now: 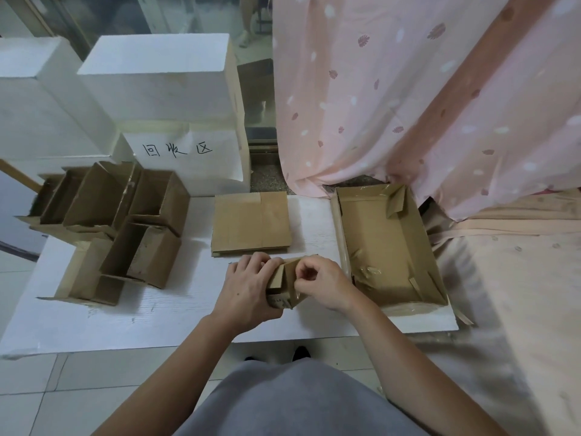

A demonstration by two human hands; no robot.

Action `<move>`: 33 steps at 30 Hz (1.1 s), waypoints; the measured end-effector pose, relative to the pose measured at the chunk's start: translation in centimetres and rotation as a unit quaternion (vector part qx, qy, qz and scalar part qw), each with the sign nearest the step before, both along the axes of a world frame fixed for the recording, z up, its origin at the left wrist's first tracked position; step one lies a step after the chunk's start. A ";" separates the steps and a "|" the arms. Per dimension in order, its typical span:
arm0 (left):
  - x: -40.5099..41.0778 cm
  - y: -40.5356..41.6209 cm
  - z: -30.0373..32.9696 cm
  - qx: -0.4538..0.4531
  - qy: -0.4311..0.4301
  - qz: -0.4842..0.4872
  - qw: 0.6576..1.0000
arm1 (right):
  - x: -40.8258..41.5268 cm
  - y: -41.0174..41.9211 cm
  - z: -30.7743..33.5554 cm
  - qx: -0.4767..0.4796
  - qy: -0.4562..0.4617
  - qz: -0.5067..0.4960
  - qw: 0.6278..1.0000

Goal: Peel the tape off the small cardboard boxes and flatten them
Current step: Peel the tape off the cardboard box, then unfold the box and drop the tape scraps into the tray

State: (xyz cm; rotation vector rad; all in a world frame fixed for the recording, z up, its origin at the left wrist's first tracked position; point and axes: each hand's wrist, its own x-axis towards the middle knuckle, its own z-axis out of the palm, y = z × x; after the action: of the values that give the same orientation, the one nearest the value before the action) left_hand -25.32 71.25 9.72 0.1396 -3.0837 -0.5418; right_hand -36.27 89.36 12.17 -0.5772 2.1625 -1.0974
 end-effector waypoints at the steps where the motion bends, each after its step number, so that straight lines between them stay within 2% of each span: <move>1: -0.2 0.1 0.0 -0.004 -0.007 -0.003 1.000 | -0.2 0.3 0.0 0.000 -0.003 0.009 1.000; 6: -1.3 0.9 0.1 -0.018 -0.020 0.000 1.000 | -1.2 1.3 -1.0 0.001 0.001 -0.006 1.000; 12: -2.0 0.5 0.3 -0.012 -0.015 0.031 0.999 | -2.0 1.9 -3.0 -0.050 -0.019 -0.107 0.993; 17: -3.0 1.2 0.4 -0.004 -0.037 0.066 0.997 | -3.9 2.7 -3.9 -0.085 -0.009 -0.222 0.971; 24: -5.3 2.9 0.2 -0.022 -0.084 0.057 0.995 | -6.3 6.0 -6.0 0.002 0.036 -0.266 0.963; 27: -6.1 3.7 -0.1 -0.035 -0.093 0.041 0.994 | -6.8 7.7 -7.4 0.053 0.069 -0.311 0.946; 30: -6.5 4.2 -0.4 -0.044 -0.101 0.026 0.994 | -6.8 9.0 -8.4 0.075 0.055 -0.367 0.926; 33: -6.7 4.6 -0.7 -0.053 -0.110 0.015 0.992 | -6.8 9.9 -9.4 0.110 0.063 -0.364 0.923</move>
State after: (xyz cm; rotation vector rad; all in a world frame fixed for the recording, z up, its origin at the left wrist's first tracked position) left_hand -32.01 75.84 9.01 0.2606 -3.3077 -0.3847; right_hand -43.07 99.22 2.80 0.3081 2.6518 -1.1635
